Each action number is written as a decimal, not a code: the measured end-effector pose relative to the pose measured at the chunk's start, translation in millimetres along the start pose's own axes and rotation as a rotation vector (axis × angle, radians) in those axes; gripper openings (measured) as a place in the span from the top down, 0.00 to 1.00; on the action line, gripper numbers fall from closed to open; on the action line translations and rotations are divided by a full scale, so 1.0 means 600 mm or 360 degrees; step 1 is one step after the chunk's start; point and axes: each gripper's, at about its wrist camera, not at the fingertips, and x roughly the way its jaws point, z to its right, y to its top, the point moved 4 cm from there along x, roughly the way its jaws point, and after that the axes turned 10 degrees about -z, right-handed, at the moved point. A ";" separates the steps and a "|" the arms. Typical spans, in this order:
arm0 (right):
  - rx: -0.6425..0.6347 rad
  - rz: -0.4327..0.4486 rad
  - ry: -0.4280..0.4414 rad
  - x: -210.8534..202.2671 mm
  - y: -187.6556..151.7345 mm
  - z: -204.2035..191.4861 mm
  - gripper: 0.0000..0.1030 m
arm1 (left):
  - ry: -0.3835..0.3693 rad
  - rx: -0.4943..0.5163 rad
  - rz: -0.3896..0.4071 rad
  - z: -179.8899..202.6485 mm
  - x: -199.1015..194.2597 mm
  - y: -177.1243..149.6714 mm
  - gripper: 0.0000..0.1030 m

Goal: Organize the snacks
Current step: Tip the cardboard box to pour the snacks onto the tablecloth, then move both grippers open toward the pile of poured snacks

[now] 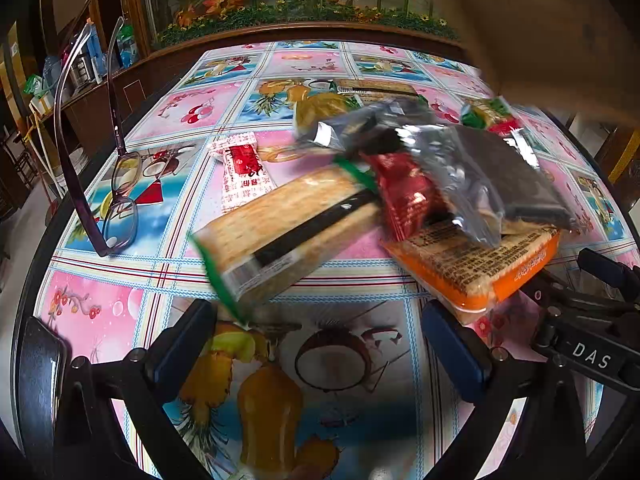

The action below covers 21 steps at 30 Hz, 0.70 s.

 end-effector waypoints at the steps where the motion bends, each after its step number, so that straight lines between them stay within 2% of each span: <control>1: 0.0000 0.0000 -0.0001 0.000 0.000 -0.001 0.00 | 0.0000 0.0000 0.0000 0.000 0.000 0.000 0.00; 21: 0.0000 0.0001 -0.0002 -0.001 -0.002 0.000 0.00 | 0.0000 0.0000 -0.0001 0.000 0.001 0.000 0.00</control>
